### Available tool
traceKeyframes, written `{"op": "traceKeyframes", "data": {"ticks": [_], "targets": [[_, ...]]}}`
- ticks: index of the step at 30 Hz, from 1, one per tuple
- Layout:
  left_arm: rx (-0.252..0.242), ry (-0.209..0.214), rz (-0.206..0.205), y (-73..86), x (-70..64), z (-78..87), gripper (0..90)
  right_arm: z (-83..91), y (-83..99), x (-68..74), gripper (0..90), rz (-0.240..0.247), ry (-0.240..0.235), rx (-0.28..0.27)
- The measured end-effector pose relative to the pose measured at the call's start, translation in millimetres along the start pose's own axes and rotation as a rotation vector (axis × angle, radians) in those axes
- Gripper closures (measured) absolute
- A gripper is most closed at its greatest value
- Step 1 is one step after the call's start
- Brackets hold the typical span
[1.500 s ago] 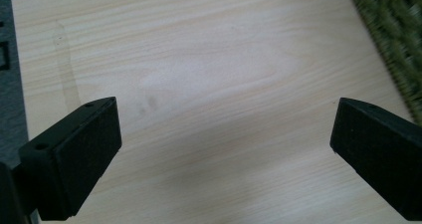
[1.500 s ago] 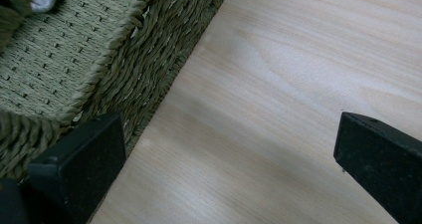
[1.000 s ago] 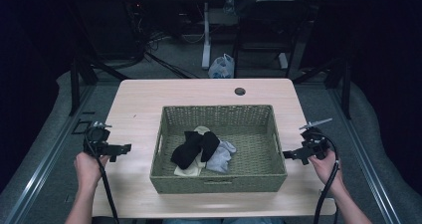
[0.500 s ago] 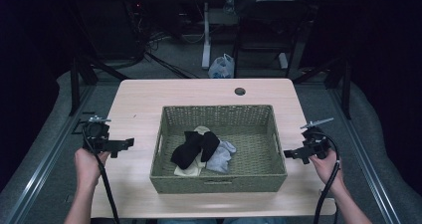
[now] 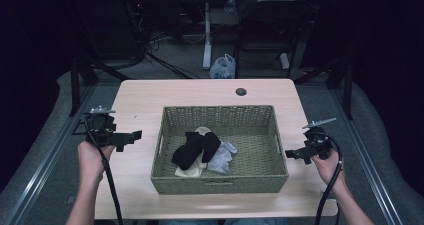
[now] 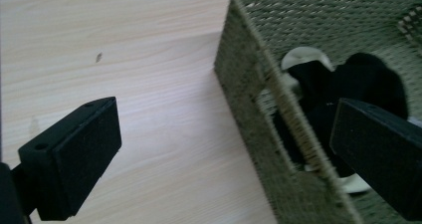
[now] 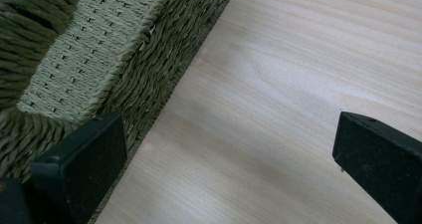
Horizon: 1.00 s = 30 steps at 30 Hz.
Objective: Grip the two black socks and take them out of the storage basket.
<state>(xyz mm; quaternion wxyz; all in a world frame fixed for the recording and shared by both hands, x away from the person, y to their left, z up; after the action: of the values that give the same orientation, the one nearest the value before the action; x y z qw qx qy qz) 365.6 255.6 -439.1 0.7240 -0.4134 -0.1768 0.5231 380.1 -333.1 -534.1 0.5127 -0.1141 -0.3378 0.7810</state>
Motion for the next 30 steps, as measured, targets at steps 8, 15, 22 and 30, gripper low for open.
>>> {"op": "traceKeyframes", "data": {"ticks": [8, 15, 22, 30], "targets": [[0.049, 0.064, -0.057, -26.2, -25.9, -7.1, 0.0, 0.1, 2.6, -6.2, 0.2, -0.015, 0.001, 0.001], [0.094, 0.123, -0.117, -39.4, -53.4, -26.3, 0.0, 1.4, 2.5, -4.5, 0.1, -0.020, -0.002, -0.002], [0.218, 0.180, -0.210, -41.7, -90.5, -61.0, 0.4, 3.2, 4.1, -4.5, 0.1, -0.020, 0.001, 0.000], [0.289, 0.233, -0.262, -34.0, -118.4, -91.9, 7.4, 4.2, 6.0, -7.3, 0.2, -0.027, 0.001, -0.002]]}}
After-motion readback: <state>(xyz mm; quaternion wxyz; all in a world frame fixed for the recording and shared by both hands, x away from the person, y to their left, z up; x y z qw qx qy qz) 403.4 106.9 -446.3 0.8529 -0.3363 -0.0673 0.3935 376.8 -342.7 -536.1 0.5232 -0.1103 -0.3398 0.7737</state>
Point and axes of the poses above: each handheld gripper's, and its own axes: z roughly backward along the jaws, y roughly out of its underside, x roughly to its left, the point moved 2 cm from there along -z, roughly forward along the jaws, and after that the axes turned 9 degrees about -x, right-handed, at the moved point
